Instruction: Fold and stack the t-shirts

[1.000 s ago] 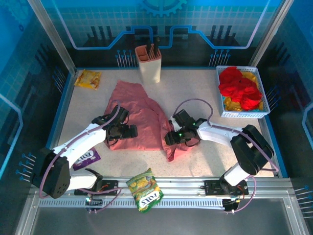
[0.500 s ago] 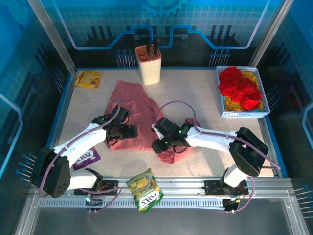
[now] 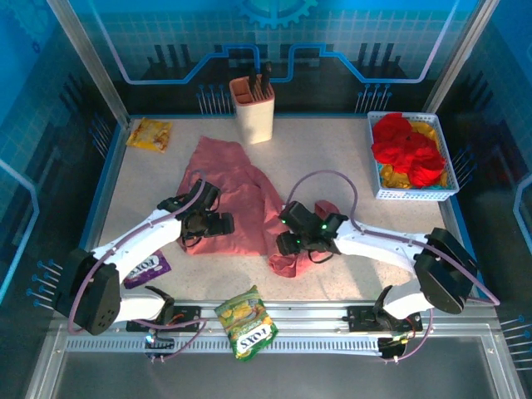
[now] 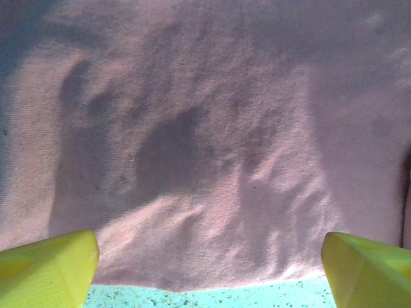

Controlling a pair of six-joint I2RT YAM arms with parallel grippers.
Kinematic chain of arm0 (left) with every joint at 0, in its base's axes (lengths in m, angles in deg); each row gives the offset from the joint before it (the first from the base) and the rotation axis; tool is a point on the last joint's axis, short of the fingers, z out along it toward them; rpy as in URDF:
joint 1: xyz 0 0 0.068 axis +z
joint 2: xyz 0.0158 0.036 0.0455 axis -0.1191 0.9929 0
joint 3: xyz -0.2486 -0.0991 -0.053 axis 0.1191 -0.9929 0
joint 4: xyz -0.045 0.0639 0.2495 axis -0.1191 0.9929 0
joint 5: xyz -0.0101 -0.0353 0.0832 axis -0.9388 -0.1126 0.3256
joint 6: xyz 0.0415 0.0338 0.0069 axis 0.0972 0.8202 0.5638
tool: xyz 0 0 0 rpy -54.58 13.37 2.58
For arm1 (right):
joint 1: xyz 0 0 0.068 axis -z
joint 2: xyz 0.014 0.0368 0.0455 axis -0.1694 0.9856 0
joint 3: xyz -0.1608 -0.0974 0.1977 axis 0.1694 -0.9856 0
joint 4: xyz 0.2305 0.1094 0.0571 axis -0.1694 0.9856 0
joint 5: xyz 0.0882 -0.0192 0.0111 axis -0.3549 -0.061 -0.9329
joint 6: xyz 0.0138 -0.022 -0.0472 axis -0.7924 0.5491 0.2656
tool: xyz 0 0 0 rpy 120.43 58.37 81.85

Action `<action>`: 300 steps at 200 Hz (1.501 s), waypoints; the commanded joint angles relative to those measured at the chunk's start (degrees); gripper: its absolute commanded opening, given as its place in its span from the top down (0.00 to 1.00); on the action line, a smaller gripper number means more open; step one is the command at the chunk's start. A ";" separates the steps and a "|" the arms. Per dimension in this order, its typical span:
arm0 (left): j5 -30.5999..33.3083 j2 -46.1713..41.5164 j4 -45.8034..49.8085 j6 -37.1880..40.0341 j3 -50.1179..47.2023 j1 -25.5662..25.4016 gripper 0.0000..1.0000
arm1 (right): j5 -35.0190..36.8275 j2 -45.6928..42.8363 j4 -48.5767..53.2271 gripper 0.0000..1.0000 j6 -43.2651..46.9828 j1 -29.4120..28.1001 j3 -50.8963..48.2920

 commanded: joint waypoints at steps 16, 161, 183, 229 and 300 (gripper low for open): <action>-1.78 0.71 -0.59 0.67 0.07 0.32 0.09 | -4.36 -0.78 -3.64 0.60 -9.41 2.25 -5.37; -0.97 -1.11 0.08 0.32 -0.30 0.30 0.09 | -5.92 3.47 -7.85 0.76 -10.31 2.18 -4.78; -0.64 -1.24 0.64 0.40 0.27 0.32 0.09 | -4.42 2.10 -6.75 0.85 -9.06 2.29 -4.36; 0.22 -2.86 2.63 1.04 1.83 0.52 0.09 | 0.00 -4.34 5.41 1.00 -1.80 10.03 2.41; 0.10 -3.44 3.32 1.46 3.00 1.10 0.09 | 2.47 3.42 14.91 1.00 12.12 29.37 25.41</action>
